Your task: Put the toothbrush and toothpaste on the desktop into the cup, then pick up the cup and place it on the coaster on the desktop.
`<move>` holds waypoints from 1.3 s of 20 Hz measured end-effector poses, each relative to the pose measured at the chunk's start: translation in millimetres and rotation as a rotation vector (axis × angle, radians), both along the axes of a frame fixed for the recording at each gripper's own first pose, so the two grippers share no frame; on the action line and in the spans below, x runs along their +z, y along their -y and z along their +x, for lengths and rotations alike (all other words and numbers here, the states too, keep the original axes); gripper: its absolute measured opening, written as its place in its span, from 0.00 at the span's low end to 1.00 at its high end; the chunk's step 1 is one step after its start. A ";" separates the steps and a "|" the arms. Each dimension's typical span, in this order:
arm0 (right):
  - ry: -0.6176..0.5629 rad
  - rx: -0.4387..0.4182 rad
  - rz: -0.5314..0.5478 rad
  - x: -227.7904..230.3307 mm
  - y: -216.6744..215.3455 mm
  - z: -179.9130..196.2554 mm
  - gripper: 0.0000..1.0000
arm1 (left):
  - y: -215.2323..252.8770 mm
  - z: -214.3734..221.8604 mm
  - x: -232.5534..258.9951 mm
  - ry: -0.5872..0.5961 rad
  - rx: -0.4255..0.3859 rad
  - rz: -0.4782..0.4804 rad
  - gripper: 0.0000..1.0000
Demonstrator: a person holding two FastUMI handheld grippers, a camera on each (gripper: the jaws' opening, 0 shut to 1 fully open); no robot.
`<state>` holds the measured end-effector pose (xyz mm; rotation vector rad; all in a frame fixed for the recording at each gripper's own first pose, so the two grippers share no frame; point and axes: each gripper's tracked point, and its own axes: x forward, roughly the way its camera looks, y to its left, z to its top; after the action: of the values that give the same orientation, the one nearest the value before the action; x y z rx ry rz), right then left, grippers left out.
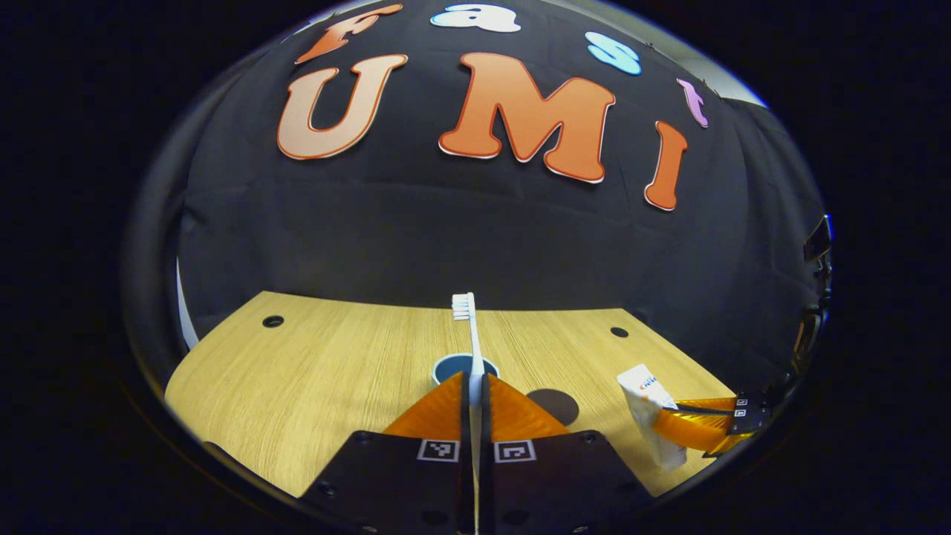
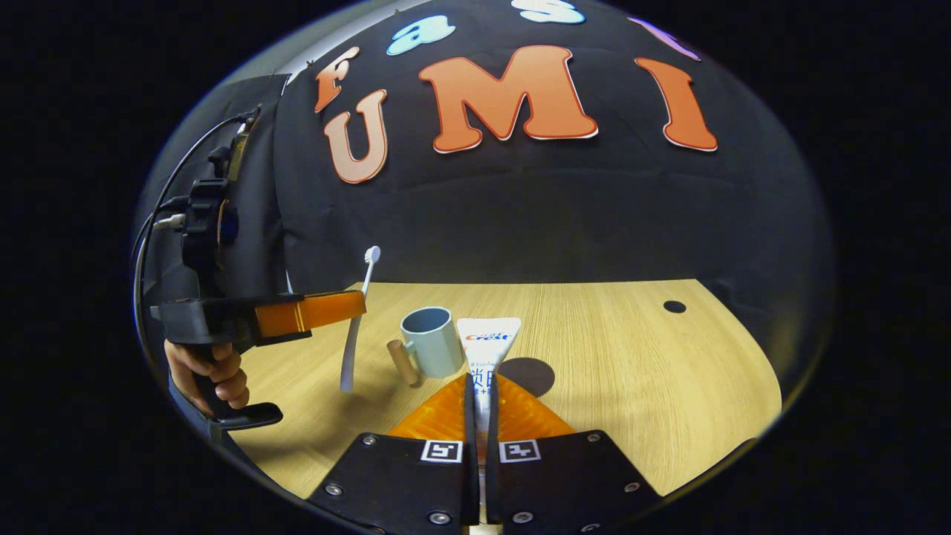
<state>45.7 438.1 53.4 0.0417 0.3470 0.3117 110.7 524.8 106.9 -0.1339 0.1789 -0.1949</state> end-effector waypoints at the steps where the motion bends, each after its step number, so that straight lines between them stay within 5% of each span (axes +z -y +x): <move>1: 0.012 -0.003 -0.003 4.5 1.6 4.1 0.04 | 5.8 16.0 2.9 0.013 0.004 -0.004 0.02; 7: 0.045 -0.011 0.011 17.8 5.8 25.3 0.04 | 5.5 70.0 27.8 0.125 0.043 -0.016 0.02; 15: 0.065 0.011 0.011 13.4 -6.5 54.7 0.04 | 4.2 127.5 23.8 0.132 0.050 -0.046 0.02; 26: 0.095 0.006 0.019 11.7 -9.9 88.6 0.04 | 29.5 160.0 -43.6 -0.008 0.007 -0.031 0.03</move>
<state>134.3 447.9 65.1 0.0440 0.2497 0.3221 270.7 495.3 63.3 -0.1660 0.1833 -0.1905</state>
